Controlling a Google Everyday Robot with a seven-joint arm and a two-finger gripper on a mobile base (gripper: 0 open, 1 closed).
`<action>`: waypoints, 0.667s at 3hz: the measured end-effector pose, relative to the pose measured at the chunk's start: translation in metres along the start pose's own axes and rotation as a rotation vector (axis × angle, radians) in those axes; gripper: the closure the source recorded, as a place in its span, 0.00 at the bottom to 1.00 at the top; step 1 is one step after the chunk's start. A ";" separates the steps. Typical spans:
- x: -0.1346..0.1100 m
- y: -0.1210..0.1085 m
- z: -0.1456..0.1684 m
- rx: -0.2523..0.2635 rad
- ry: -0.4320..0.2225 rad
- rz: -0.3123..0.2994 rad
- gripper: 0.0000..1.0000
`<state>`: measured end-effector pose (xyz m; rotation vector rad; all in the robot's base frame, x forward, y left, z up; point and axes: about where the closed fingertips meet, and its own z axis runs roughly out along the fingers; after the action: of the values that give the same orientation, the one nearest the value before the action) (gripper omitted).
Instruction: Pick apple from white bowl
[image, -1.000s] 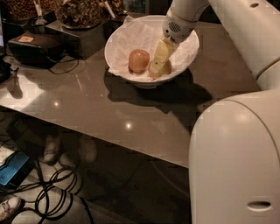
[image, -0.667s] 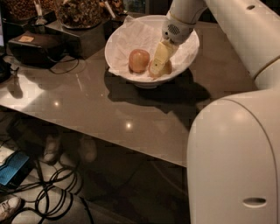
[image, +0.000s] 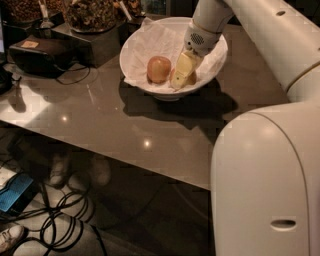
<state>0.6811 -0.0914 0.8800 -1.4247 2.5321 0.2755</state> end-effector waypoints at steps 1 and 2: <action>0.002 -0.001 0.008 -0.013 0.010 0.009 0.25; 0.001 0.000 0.016 -0.020 0.027 -0.026 0.41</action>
Offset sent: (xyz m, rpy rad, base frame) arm -0.0130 -0.0015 -0.0190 -0.0567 0.0716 0.0992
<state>0.6823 -0.0882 0.8642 -1.4778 2.5365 0.2803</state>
